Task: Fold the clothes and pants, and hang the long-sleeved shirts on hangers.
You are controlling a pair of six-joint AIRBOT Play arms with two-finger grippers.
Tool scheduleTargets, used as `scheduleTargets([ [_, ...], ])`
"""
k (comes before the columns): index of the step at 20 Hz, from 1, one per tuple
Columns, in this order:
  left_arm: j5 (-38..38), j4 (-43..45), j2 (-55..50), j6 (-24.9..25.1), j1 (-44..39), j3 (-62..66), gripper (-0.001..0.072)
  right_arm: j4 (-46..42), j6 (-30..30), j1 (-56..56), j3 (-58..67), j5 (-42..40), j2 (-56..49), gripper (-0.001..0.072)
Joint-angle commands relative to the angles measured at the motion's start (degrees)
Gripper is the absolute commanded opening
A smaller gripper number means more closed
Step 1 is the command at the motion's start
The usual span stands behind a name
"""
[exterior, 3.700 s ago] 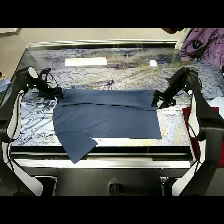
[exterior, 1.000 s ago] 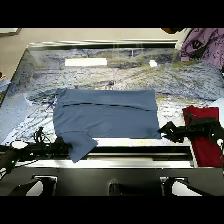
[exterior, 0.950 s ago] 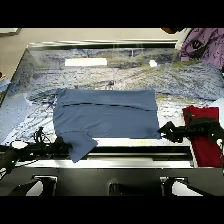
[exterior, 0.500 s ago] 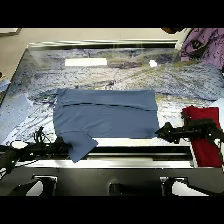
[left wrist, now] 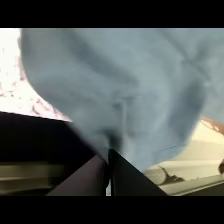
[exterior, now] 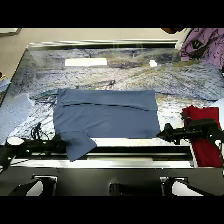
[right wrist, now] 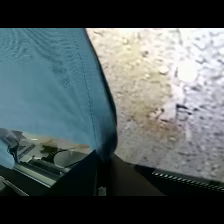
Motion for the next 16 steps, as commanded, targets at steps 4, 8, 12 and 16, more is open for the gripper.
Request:
scheduleTargets([
  [4,-18.80,19.10,10.95,-11.23,1.09,13.27,0.0017,-6.40,6.93,0.00,0.09,-7.91,15.93,0.0028],
  [8,-25.97,20.17,20.98,-14.86,0.15,13.49,0.0017,-9.70,12.96,0.00,0.09,-14.16,28.48,0.0027],
  [12,-21.14,20.04,18.78,-15.15,-1.90,15.96,0.0016,-9.22,15.21,0.00,0.66,-11.58,30.71,0.0027],
  [16,-14.49,20.04,5.84,-12.50,-6.03,24.04,0.0016,-7.61,12.61,3.76,2.51,-5.79,24.22,0.0027],
])
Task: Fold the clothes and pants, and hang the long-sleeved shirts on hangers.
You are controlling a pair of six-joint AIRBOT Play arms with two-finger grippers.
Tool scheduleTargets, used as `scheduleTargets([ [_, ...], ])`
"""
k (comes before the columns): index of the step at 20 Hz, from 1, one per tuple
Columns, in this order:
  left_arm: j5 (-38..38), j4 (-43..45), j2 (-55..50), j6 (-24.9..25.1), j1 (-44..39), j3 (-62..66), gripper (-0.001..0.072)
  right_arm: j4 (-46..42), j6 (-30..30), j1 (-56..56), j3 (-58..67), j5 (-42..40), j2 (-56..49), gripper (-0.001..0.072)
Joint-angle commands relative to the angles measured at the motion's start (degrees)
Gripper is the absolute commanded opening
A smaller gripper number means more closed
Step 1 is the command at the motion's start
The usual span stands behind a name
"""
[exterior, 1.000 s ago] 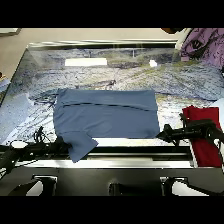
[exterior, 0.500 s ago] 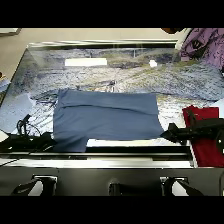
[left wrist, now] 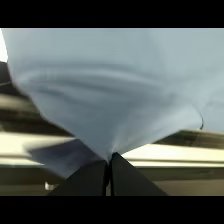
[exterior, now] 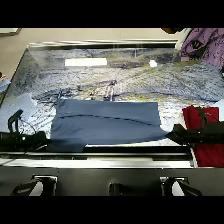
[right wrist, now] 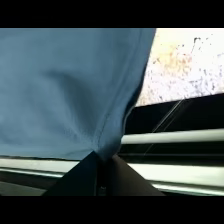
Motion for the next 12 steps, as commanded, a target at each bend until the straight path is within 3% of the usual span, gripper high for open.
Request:
scheduleTargets([
  [1,5.92,0.31,-10.32,2.21,-3.48,7.10,0.0016,-0.22,-0.92,6.10,1.92,6.78,-4.83,0.0027],
  [5,9.64,0.28,-25.09,3.06,-5.99,17.92,0.0017,-9.49,7.13,15.10,8.28,16.94,-14.19,0.0028],
  [12,9.46,0.33,-45.97,5.22,-7.37,38.36,0.0016,-9.35,7.39,15.32,20.87,20.06,-27.93,0.0028],
])
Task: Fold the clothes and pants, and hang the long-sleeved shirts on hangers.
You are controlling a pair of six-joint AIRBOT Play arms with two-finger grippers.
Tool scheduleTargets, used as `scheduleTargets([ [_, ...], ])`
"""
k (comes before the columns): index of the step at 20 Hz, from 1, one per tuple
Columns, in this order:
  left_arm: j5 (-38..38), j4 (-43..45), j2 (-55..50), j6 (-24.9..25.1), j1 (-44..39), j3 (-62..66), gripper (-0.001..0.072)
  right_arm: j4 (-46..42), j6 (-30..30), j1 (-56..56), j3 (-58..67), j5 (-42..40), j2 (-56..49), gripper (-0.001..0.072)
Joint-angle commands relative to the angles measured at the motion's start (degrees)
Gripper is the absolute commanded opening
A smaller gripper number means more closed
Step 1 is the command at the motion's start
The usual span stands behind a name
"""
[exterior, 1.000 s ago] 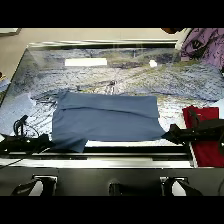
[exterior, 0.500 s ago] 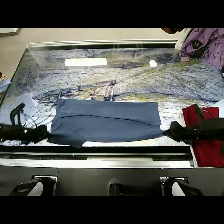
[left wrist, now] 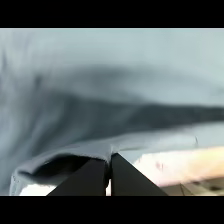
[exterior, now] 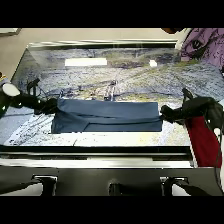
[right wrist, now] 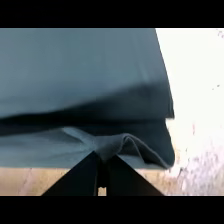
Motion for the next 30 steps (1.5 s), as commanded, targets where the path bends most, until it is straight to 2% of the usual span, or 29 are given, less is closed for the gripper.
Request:
scheduleTargets([
  [1,0.15,0.04,-9.62,1.01,-0.37,10.25,0.0016,-0.52,0.74,0.50,6.12,2.73,-6.27,0.0028],
  [6,-0.11,0.04,-18.67,0.98,-0.61,20.55,0.0016,1.86,0.79,0.50,10.84,4.15,-12.44,0.0028],
  [12,-0.33,0.00,-25.77,0.76,-0.72,23.12,0.0024,3.82,0.61,0.50,10.86,6.34,-19.30,0.0038],
  [13,-0.09,-0.04,-26.34,0.74,-0.72,23.15,0.0071,4.59,0.61,0.50,10.86,6.47,-19.87,0.0122],
  [14,0.44,0.00,-26.43,0.55,-0.72,23.17,0.0171,5.31,1.01,0.46,11.02,6.25,-19.98,0.0226],
  [16,0.26,0.13,-26.12,-0.79,-0.04,24.76,0.0338,4.63,1.18,-1.20,14.38,1.42,-19.93,0.0397],
  [17,-0.63,0.35,-25.86,-1.29,0.57,26.51,0.0389,4.61,1.05,-3.17,16.65,-1.62,-19.93,0.0486],
  [18,-1.66,1.29,-25.59,-2.67,1.03,28.35,0.0443,4.68,1.01,-5.38,18.23,-3.43,-19.93,0.0497],
  [19,-2.78,2.86,-25.22,-3.37,1.51,30.25,0.0465,4.96,0.98,-7.93,18.97,-4.63,-19.93,0.0527],
  [21,-4.63,5.92,-24.52,-3.37,1.70,33.16,0.0465,7.82,-1.60,-11.78,18.95,-7.82,-20.90,0.0558],
  [22,-5.03,7.17,-24.13,-3.37,1.66,33.92,0.0465,9.90,-3.52,-12.68,18.95,-9.79,-22.16,0.0607],
  [25,-5.38,7.58,-23.17,-3.37,1.66,34.12,0.0465,15.21,-8.52,-12.04,18.93,-11.69,-26.21,0.0626],
  [29,-6.23,7.58,-23.15,-3.37,1.66,34.12,0.0465,17.42,-9.97,-8.85,18.69,-8.83,-29.88,0.0627],
  [30,-6.27,7.58,-23.15,-3.37,1.66,34.12,0.0465,17.49,-9.92,-7.56,18.60,-7.76,-30.56,0.0583],
])
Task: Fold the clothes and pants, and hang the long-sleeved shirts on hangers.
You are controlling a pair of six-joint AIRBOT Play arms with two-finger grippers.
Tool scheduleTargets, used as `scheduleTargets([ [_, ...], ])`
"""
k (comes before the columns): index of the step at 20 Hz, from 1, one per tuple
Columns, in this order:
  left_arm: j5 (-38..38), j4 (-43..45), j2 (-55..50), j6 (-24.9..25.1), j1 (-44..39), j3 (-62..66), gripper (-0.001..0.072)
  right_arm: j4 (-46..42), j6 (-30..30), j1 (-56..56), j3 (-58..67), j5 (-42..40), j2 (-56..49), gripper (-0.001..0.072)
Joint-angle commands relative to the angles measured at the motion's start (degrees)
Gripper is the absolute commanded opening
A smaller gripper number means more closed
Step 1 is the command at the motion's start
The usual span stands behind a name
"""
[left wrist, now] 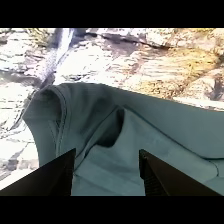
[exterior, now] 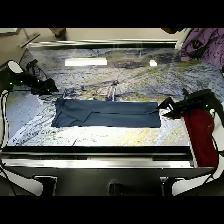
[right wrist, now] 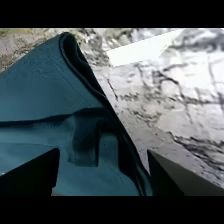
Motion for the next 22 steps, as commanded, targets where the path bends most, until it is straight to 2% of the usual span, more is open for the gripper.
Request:
scheduleTargets([
  [1,-0.63,0.46,0.15,-0.07,0.07,0.28,0.0465,2.34,-1.66,3.39,-0.11,2.36,-2.93,0.0566],
  [2,-0.63,0.44,0.15,-0.07,0.07,0.28,0.0465,1.99,-1.68,4.90,-0.11,2.84,-3.37,0.0502],
  [3,-0.63,0.39,0.15,-0.07,0.02,0.28,0.0465,1.22,-1.75,6.23,-0.11,3.28,-3.48,0.0403],
  [4,-0.66,0.37,0.15,-0.07,-0.07,0.28,0.0464,0.61,-2.01,7.26,-0.04,3.87,-3.34,0.0192],
  [5,-0.66,-0.09,0.13,-0.04,-0.42,0.26,0.0455,0.76,-2.05,7.58,-0.04,4.13,-2.93,0.0031],
  [6,-0.63,-1.11,0.09,-0.02,-0.92,0.26,0.0385,1.20,-1.81,7.61,-0.04,4.15,-1.90,0.0030],
  [7,-0.35,-2.64,0.02,0.00,-1.62,0.26,0.0153,0.90,-0.59,7.45,0.02,4.15,-0.24,0.0029],
  [8,0.07,-4.48,-0.15,0.24,-2.69,0.24,0.0020,-0.48,1.51,7.34,0.59,3.65,1.51,0.0029],
  [13,3.23,-12.20,-4.31,-1.11,-13.42,0.26,0.0020,-8.90,13.77,7.39,6.47,-3.80,11.72,0.0029],
  [16,7.39,-15.08,-7.61,-2.08,-23.56,0.26,0.0020,-10.54,16.50,7.39,10.51,-7.32,17.53,0.0029],
  [19,13.81,-16.26,-10.19,-7.15,-33.53,0.26,0.0020,-14.36,22.03,7.39,13.75,-8.35,22.56,0.0029],
  [22,23.39,-17.27,-11.54,-11.04,-41.75,0.26,0.0019,-15.82,24.98,7.39,15.98,-10.19,26.05,0.0029],
])
